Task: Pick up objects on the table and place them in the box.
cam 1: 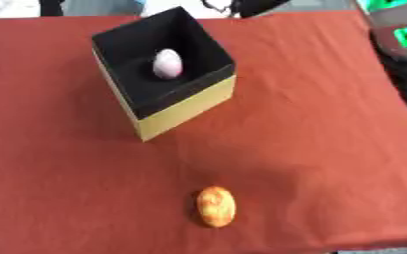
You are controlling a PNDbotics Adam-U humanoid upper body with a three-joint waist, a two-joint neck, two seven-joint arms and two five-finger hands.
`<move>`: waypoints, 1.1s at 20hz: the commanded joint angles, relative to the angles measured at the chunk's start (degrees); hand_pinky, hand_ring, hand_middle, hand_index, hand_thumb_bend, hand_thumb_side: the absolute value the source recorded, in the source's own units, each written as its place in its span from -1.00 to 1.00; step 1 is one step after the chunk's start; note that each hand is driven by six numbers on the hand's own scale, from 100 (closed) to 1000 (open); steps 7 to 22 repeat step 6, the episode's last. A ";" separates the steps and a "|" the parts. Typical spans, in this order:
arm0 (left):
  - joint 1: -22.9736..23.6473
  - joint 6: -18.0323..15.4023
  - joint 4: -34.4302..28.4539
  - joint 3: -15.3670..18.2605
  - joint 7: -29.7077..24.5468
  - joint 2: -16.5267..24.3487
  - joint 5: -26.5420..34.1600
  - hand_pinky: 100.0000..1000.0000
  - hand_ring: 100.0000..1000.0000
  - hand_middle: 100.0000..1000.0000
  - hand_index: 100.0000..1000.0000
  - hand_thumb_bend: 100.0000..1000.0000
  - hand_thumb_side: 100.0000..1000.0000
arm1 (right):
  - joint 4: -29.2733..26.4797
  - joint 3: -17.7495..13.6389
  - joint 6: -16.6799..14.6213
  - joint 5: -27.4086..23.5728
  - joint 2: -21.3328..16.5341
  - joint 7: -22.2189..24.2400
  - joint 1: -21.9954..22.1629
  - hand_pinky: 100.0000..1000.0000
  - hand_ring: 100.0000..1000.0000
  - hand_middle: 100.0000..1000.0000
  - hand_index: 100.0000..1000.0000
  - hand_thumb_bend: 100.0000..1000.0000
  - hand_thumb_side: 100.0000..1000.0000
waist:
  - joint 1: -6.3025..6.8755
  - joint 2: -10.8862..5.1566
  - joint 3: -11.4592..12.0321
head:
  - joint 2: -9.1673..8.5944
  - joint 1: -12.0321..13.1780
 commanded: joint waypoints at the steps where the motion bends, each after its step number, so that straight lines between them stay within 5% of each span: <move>1: -0.31 -0.03 -0.84 0.76 0.53 1.52 -0.25 0.16 0.85 0.55 0.70 -1.00 -0.44 | -1.81 -3.61 -3.71 -4.49 -5.39 -1.14 1.59 0.65 0.63 0.55 0.80 -0.52 0.09 | 0.13 -1.16 -0.18 | 0.29 0.71; 6: -0.21 -0.03 -0.84 0.76 0.58 1.71 -0.45 0.16 0.85 0.55 0.70 -1.00 -0.44 | -1.84 -4.14 -8.93 -12.08 -10.25 -8.39 7.71 0.57 0.51 0.40 0.70 -0.55 0.11 | 0.13 -1.09 -0.58 | 0.29 1.09; 22: -0.21 -0.03 -0.84 0.76 0.58 1.71 -0.45 0.16 0.85 0.55 0.70 -1.00 -0.44 | -1.84 -4.14 -8.93 -12.08 -10.25 -8.39 7.71 0.57 0.51 0.40 0.70 -0.55 0.11 | 0.13 -1.09 -0.58 | 0.29 1.09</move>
